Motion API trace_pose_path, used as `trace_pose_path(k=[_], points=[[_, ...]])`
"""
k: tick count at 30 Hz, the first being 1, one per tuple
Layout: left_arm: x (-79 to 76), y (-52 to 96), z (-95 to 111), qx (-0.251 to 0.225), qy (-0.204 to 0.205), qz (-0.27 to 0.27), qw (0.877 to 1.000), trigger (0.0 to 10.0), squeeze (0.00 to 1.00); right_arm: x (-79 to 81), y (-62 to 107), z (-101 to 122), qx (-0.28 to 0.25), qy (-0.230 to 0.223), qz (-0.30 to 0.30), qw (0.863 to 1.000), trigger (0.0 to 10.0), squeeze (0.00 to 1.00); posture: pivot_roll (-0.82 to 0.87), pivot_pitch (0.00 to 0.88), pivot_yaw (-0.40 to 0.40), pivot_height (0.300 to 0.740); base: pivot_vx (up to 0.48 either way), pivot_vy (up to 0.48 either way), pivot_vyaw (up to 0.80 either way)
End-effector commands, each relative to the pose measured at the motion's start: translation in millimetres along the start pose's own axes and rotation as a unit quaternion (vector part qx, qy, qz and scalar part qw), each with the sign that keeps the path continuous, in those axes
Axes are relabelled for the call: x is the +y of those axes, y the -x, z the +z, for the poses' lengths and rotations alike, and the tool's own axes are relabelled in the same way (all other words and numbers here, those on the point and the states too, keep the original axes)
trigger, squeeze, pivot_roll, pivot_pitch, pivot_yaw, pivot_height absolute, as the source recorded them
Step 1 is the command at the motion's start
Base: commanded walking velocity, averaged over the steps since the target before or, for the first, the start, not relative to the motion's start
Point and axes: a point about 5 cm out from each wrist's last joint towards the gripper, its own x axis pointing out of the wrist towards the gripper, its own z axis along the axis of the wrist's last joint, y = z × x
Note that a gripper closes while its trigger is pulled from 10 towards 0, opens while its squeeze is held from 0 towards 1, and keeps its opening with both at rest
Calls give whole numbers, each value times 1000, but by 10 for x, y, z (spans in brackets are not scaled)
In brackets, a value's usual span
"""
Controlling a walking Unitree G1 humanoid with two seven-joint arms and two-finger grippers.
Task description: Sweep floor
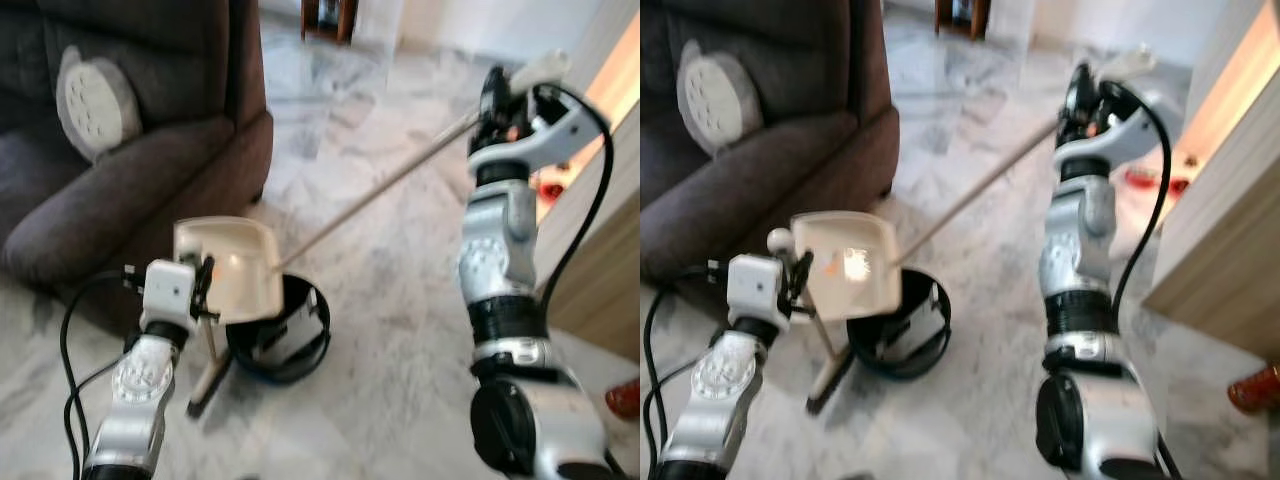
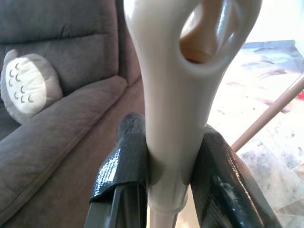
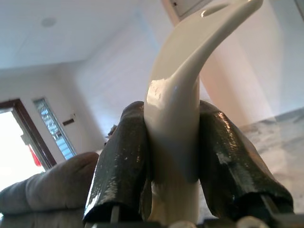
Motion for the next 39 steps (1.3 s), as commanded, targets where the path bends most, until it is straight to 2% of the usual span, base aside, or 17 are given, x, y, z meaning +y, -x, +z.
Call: trace_pose_path(k=[1,11,18,21,26,29,33,36,37,39], points=[[32,-15,75,-22,-4,4,1000,10000,0,144,-72,126,-36,-22,15,999,10000,0,198,126,-43,740,281,0,0],[58,-17,83,-24,-9,8,1000,10000,0,151,-71,115,-32,-23,18,999,10000,0,198,128,-44,740,278,0,0],[57,-12,97,-28,-12,12,999,10000,0,156,-53,72,-23,-20,27,999,10000,0,200,135,-42,740,0,0,0],[52,-11,101,-29,-11,11,999,10000,0,228,-55,124,-42,-26,64,997,10000,0,199,137,-41,740,0,0,0],[42,-10,110,-31,-10,7,999,10000,0,497,-19,256,-88,19,178,980,10000,0,199,137,-39,740,0,0,0],[43,-9,110,-32,-10,6,999,10000,0,623,8,275,-98,38,224,969,10000,0,197,136,-39,740,0,0,0],[33,-11,118,-33,-14,1,999,10000,0,741,53,236,-94,47,262,959,10000,0,197,136,-39,740,0,0,0],[25,-10,124,-35,-15,-2,999,10000,0,882,139,198,-90,48,316,943,10000,0,197,136,-39,740,0,0,0],[25,-10,124,-35,-15,-2,999,10000,0,882,139,198,-90,48,316,943,10000,0,197,136,-39,740,0,0,0],[26,-10,125,-35,-16,-3,999,10000,0,939,180,193,-90,50,339,935,10000,0,197,136,-39,740,0,0,0]])
